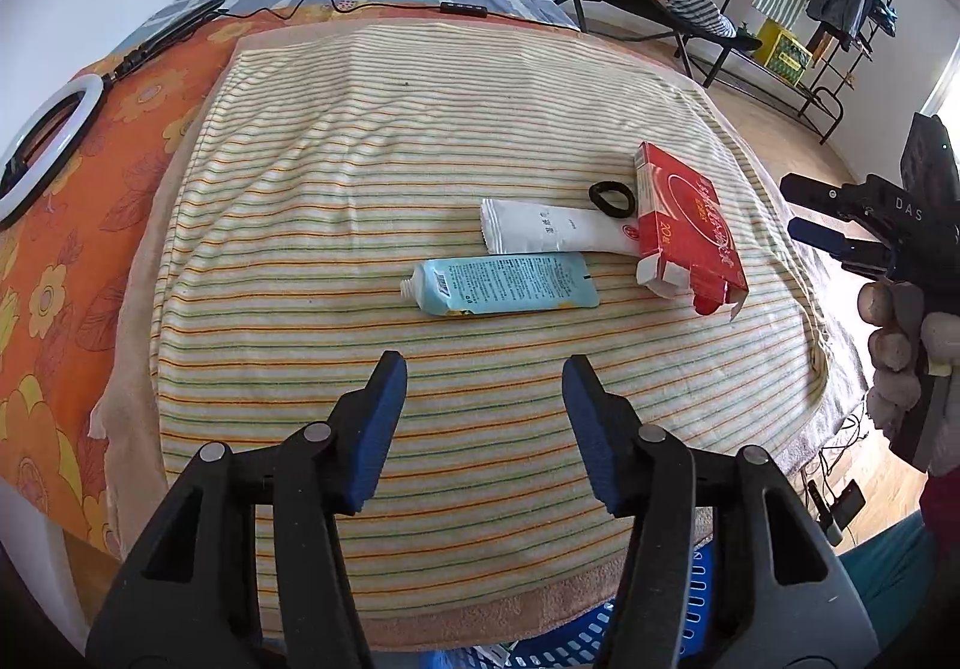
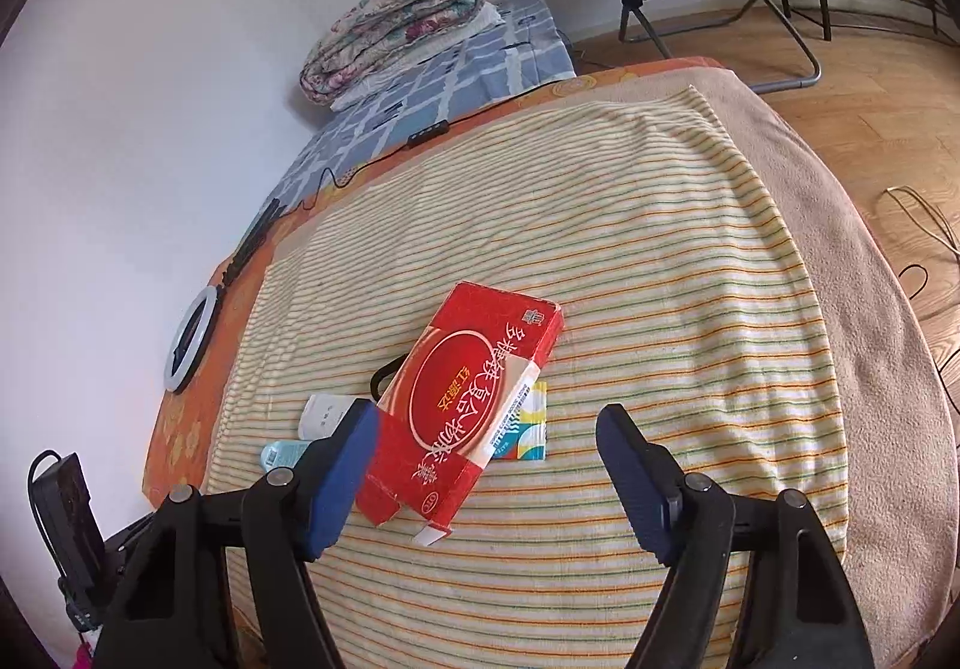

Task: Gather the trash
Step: 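Grasp the blue tube with the left gripper while the right gripper grasps the red box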

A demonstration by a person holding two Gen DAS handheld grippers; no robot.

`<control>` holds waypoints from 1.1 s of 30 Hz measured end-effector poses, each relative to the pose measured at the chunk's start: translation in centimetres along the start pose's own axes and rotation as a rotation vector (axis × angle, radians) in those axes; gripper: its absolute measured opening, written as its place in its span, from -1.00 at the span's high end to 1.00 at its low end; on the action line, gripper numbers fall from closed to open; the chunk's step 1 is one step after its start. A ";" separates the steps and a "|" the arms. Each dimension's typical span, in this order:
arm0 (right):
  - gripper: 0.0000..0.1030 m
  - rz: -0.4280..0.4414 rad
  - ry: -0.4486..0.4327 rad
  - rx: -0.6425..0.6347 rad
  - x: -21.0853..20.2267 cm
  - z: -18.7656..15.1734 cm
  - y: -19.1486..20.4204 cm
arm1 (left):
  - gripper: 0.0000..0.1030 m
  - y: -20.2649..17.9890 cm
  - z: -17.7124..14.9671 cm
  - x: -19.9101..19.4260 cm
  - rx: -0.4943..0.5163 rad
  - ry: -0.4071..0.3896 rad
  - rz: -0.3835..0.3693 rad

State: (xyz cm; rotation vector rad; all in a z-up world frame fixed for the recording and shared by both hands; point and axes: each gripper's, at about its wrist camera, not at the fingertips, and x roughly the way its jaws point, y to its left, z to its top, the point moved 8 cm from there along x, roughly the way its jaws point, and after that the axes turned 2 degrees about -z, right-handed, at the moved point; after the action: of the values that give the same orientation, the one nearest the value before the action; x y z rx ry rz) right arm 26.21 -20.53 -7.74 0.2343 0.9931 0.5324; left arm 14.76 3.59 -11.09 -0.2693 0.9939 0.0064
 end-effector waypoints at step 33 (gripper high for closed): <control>0.35 0.230 0.102 0.265 9.9 1.8 -1.6 | 0.57 3.6 3.2 5.3 -0.191 0.022 -0.003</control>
State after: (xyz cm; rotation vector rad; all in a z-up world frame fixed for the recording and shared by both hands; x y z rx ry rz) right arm 32.53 -16.59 -14.72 0.5679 1.1436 0.6259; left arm 19.88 7.14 -14.61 -0.4464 1.0165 0.0957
